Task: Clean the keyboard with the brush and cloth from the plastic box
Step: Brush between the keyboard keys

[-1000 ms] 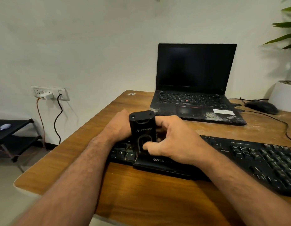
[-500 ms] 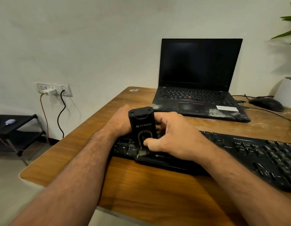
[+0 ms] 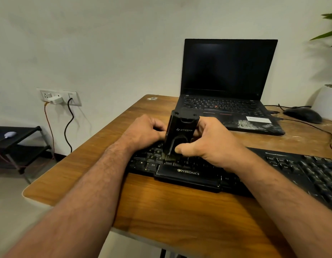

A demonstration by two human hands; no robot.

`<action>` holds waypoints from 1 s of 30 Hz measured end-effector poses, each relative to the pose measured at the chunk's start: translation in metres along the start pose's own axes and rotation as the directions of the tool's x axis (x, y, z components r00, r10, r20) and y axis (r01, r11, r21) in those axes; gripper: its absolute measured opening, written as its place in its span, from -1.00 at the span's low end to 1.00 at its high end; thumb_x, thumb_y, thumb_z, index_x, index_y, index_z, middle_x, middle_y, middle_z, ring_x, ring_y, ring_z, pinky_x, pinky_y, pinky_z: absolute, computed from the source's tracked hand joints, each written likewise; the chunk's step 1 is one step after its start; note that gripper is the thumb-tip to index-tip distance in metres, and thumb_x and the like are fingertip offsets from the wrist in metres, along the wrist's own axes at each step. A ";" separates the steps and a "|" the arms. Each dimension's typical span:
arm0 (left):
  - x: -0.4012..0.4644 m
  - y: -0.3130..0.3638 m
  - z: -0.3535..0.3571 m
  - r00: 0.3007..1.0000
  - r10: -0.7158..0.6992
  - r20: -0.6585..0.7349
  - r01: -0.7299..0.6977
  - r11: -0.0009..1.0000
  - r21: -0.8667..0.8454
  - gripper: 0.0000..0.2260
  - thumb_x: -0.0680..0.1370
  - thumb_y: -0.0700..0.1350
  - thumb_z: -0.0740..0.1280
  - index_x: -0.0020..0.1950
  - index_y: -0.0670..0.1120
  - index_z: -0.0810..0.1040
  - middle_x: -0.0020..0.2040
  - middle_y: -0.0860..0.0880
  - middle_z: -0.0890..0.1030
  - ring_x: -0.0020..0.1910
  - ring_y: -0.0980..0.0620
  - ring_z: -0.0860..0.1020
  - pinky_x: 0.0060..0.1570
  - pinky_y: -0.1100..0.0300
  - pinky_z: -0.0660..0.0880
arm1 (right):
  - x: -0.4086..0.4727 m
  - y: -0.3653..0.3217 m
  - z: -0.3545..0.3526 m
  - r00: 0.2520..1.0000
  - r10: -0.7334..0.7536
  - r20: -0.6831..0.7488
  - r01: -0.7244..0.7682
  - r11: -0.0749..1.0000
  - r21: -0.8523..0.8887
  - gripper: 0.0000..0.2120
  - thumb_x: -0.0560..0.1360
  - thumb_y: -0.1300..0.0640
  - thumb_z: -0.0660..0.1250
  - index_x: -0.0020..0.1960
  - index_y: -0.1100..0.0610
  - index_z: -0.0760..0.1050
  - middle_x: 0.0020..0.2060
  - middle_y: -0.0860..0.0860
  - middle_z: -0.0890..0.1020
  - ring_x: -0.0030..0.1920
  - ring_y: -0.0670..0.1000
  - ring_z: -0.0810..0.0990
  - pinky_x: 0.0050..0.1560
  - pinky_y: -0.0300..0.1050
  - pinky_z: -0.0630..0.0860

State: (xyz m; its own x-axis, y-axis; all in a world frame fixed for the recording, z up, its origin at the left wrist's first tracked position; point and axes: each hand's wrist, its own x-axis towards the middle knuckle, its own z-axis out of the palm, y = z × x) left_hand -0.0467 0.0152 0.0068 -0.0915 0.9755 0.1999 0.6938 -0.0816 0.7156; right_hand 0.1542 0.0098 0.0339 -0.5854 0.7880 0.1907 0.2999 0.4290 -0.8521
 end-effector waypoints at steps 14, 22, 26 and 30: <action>-0.001 0.001 -0.001 0.999 0.026 0.034 -0.026 1.000 0.008 -0.91 0.47 -0.07 0.49 -0.23 0.09 0.70 -0.28 0.23 0.68 -0.28 0.33 0.60 -0.11 0.30 0.46 | 0.008 0.008 -0.002 0.994 0.030 -0.107 -0.043 0.991 -0.127 -0.67 0.38 0.19 0.54 0.10 -0.05 0.61 -0.17 -0.11 0.73 -0.26 -0.18 0.68 -0.18 -0.21 0.61; 0.002 -0.003 0.000 1.000 0.006 0.008 -0.006 1.000 0.004 -0.94 0.46 -0.14 0.49 -0.20 0.00 0.73 -0.28 0.14 0.70 -0.25 0.20 0.64 -0.14 0.28 0.49 | 0.005 0.011 0.004 0.998 -0.017 -0.052 0.013 0.997 -0.080 -0.62 0.38 0.22 0.54 0.11 -0.07 0.58 -0.20 -0.14 0.71 -0.23 -0.23 0.67 -0.18 -0.29 0.59; 0.001 -0.002 0.000 1.000 0.004 0.015 -0.004 1.000 -0.007 -0.91 0.45 -0.09 0.50 -0.26 0.05 0.70 -0.32 0.19 0.68 -0.34 0.30 0.59 -0.19 0.32 0.44 | 0.015 0.012 0.003 0.975 -0.048 -0.217 0.002 0.979 -0.206 -0.61 0.38 0.18 0.53 0.16 -0.08 0.58 -0.18 -0.13 0.68 -0.35 -0.23 0.61 -0.37 -0.39 0.47; 0.000 0.000 -0.001 0.999 0.031 -0.004 -0.031 0.999 0.020 -0.79 0.49 -0.17 0.43 -0.30 0.09 0.65 -0.37 0.23 0.64 -0.37 0.30 0.56 -0.36 0.47 0.42 | 0.009 0.013 0.009 0.998 -0.053 0.038 0.053 0.999 0.002 -0.61 0.38 0.26 0.54 0.12 -0.06 0.59 -0.13 -0.07 0.73 -0.15 -0.12 0.71 -0.09 -0.17 0.64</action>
State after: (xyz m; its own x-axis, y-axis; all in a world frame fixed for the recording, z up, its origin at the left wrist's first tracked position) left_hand -0.0474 0.0152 0.0074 -0.0725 0.9717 0.2250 0.7104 -0.1080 0.6955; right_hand 0.1458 0.0186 0.0206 -0.6285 0.7468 0.2175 0.2671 0.4698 -0.8414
